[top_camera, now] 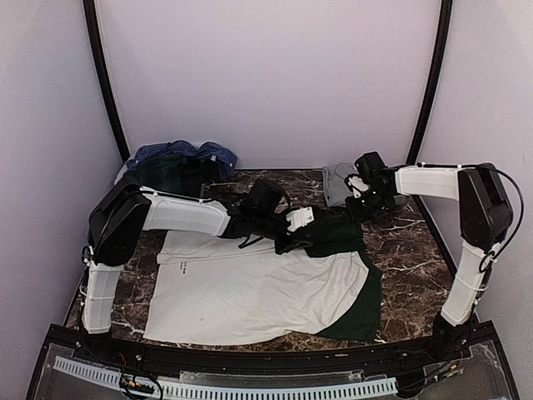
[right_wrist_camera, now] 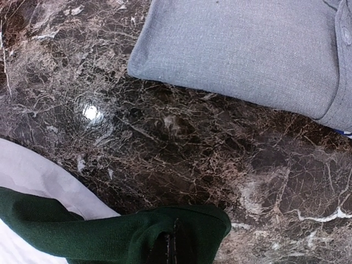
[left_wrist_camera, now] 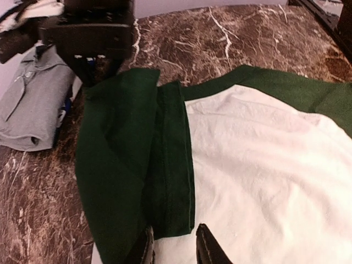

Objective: Fold and stack the mixed laundry pile
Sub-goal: Fold the flattened T-shirt at the center of the board.

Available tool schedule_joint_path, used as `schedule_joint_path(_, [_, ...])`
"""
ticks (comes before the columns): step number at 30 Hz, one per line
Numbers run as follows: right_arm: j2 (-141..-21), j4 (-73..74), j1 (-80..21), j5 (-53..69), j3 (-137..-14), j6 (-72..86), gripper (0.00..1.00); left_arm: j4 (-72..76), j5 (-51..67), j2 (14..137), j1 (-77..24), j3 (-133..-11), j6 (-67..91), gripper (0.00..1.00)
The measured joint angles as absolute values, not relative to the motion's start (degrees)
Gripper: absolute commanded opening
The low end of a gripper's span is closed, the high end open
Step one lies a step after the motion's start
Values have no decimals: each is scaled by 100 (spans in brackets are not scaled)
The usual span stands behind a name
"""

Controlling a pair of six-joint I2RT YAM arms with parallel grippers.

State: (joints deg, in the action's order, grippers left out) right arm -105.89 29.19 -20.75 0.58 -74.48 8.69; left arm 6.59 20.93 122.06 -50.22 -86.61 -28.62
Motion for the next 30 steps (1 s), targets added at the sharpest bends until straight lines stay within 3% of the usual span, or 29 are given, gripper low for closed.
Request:
schedule_joint_path(13, [-10591, 2871, -2058, 176, -7459, 864, 0, -539, 1922, 13351, -5144, -9732, -4064, 34])
schedule_joint_path(19, [-10591, 2862, -2058, 178, -7459, 860, 0, -626, 1745, 13522, -5192, -10029, -4248, 23])
schedule_joint_path(25, [-10591, 2851, -2058, 178, -7459, 845, 0, -694, 1629, 13611, -5201, -10167, -4379, 3])
schedule_joint_path(30, [-10589, 2832, -2058, 176, -7459, 823, 0, -707, 1697, 13526, -5229, -10116, -4392, 0])
